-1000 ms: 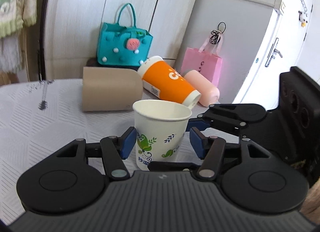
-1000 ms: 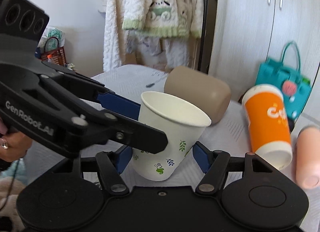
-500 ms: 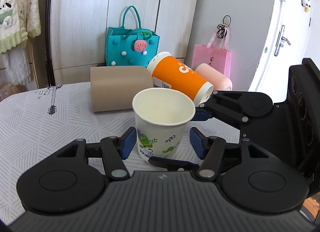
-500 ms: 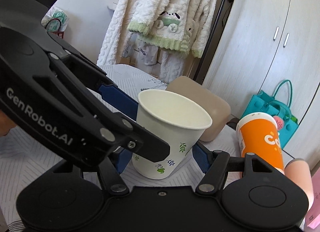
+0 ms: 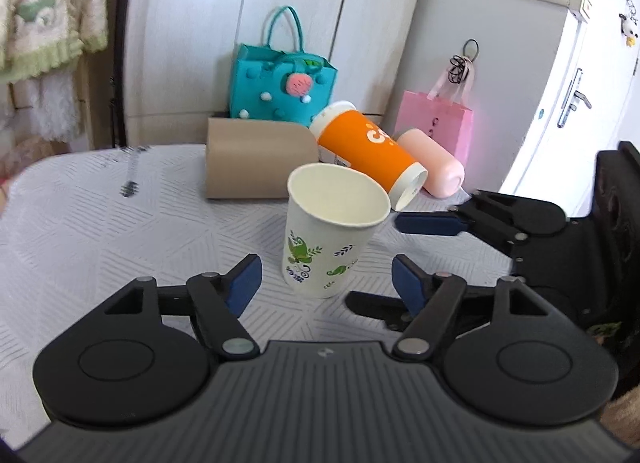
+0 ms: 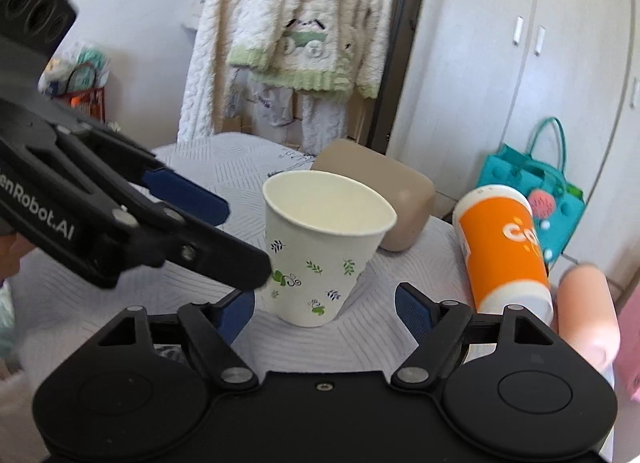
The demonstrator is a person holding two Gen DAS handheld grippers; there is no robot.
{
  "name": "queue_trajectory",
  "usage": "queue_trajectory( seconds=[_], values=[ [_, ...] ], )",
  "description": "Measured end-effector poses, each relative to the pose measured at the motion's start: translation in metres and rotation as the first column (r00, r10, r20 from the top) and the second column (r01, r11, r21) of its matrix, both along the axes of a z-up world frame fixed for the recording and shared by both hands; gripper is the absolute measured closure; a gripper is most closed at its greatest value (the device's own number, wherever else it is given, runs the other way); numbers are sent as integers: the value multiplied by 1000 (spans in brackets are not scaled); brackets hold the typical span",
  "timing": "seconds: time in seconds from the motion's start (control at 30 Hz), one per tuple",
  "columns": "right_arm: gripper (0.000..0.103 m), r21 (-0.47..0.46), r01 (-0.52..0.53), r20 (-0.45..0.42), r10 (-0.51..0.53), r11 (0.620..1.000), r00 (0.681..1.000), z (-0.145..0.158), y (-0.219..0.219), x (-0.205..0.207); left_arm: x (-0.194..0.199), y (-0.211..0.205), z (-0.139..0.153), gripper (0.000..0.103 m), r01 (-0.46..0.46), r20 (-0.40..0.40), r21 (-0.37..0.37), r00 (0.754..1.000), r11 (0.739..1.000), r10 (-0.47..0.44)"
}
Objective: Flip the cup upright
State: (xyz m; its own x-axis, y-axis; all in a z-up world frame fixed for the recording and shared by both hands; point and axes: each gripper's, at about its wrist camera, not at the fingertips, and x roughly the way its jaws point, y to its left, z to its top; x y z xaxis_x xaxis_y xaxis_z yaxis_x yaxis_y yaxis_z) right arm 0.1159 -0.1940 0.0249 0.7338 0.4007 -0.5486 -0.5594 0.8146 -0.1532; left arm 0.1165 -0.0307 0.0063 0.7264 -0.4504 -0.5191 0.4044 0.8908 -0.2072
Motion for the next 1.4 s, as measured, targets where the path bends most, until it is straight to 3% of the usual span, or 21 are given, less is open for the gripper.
queue_trajectory(
  seconds=[0.27,0.4,0.57,0.8,0.97,1.1,1.3,1.4],
  values=[
    [18,74,103,32,-105,992,994,17,-11,-33,-42,4,26,21,-102,98,117,991,988,90],
    [18,134,163,19,-167,977,986,25,-15,-43,-58,18,36,18,-109,103,76,990,991,100],
    [18,162,229,47,-240,960,970,34,-20,-61,-71,24,37,18,-147,105,81,985,986,138],
    [18,160,304,83,-320,939,944,33,-21,-84,-86,23,28,18,-169,98,71,982,983,161],
    [12,160,330,100,-348,930,932,31,-16,-100,-100,20,26,18,-175,107,65,980,982,168],
    [10,171,345,107,-366,923,925,32,-14,-113,-110,18,23,10,-192,116,66,976,979,183],
    [9,176,363,122,-387,915,914,34,-12,-130,-119,22,17,6,-217,105,63,972,974,210],
    [0,160,374,129,-395,914,910,32,-9,-133,-122,26,14,1,-233,108,53,968,971,227]
  ],
)
